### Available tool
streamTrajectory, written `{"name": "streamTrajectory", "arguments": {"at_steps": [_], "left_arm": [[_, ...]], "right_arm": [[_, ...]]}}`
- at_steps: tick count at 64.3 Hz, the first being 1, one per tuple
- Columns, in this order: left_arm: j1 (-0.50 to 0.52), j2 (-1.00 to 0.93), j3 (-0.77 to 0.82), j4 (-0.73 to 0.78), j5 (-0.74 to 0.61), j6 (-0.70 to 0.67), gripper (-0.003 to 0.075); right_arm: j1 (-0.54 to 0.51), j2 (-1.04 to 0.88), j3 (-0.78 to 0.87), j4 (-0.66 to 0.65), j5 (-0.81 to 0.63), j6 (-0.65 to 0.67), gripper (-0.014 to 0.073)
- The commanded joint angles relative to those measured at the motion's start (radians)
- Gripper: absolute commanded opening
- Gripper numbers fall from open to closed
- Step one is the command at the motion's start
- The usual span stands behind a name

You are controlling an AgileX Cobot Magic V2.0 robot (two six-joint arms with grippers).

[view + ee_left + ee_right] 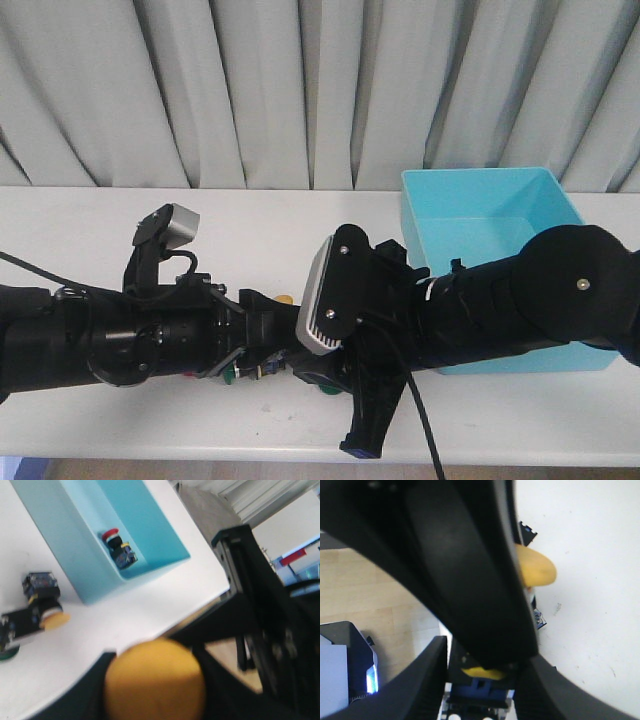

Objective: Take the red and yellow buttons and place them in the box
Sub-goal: 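Grasp the yellow button's base with the right gripper from the left gripper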

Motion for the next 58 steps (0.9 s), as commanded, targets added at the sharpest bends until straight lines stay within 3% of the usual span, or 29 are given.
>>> {"name": "streamTrajectory", "arguments": {"at_steps": [1, 12, 26, 33, 45, 53, 58], "left_arm": [[0.0, -0.026, -0.032, -0.054, 0.031, -0.005, 0.0157], [0.0, -0.026, -0.032, -0.054, 0.037, 0.003, 0.0192], [0.0, -0.026, -0.032, -0.05, 0.04, 0.005, 0.0398], [0.0, -0.026, -0.032, -0.05, 0.04, 0.005, 0.0459], [0.0, -0.026, -0.032, -0.05, 0.027, 0.005, 0.0475], [0.0, -0.026, -0.032, -0.05, 0.014, 0.005, 0.0475], [0.0, -0.026, -0.032, -0.05, 0.014, 0.005, 0.0475]], "right_arm": [[0.0, -0.026, -0.025, 0.022, 0.005, -0.013, 0.0204], [0.0, -0.026, -0.025, 0.022, 0.009, -0.013, 0.0205], [0.0, -0.026, -0.025, 0.022, 0.01, -0.011, 0.0206], [0.0, -0.026, -0.025, 0.022, 0.014, -0.009, 0.0206], [-0.002, -0.027, -0.025, 0.017, 0.015, -0.008, 0.0206], [-0.002, -0.032, -0.025, -0.102, 0.006, 0.085, 0.0206], [-0.002, -0.032, -0.025, -0.26, 0.0, 0.221, 0.0209]]}}
